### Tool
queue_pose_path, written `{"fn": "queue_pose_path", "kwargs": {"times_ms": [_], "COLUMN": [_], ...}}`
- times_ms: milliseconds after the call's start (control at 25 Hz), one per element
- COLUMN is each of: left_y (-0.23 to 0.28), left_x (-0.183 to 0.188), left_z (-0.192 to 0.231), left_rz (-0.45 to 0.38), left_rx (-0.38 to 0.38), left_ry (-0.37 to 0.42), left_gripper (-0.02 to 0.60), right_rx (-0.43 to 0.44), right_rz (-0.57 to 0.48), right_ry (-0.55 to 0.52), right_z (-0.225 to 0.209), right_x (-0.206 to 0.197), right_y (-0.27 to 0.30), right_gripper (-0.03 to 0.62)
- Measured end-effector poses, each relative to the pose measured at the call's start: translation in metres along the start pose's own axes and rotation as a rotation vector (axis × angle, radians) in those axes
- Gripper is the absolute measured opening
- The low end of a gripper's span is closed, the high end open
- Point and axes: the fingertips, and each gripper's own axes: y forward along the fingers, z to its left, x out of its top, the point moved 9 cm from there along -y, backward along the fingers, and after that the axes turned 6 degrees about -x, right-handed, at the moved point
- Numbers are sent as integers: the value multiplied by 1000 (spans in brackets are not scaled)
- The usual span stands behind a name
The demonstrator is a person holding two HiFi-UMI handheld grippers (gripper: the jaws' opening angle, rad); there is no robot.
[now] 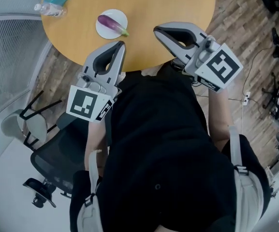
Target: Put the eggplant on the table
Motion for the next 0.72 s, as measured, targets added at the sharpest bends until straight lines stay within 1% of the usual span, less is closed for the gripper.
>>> {"fn": "queue_pose_path", "kwargs": {"times_ms": [120,200,320,400,560,640,720], "left_y": [23,41,69,82,87,83,72], "left_x": [-1,-3,-5,-10,-18,-20,-23], "left_z": [-34,-60,-98,-119,-178,-201,-221], "left_rz": [-35,-52,-71,-70,-69,-67,-71], "left_rx": [113,174,247,315,493,550,595], "left_ry": [-45,-83,-107,-114,-163,-172,-174], "left_gripper": [11,11,11,11,11,11,11], "right_rx": [84,130,206,260,427,485,516], "right_rz": [45,67,55,52,116,134,136], "right_ry": [-25,-28,-16,-10,11,8,8], "right_z": [-33,-55,-85,-99,-106,-102,-95], "right_x": [-11,-14,-19,-28,-47,-52,-53], "right_y": [-28,-47,-77,-90,-104,-108,-111], "right_gripper": [17,17,17,17,17,17,17]}}
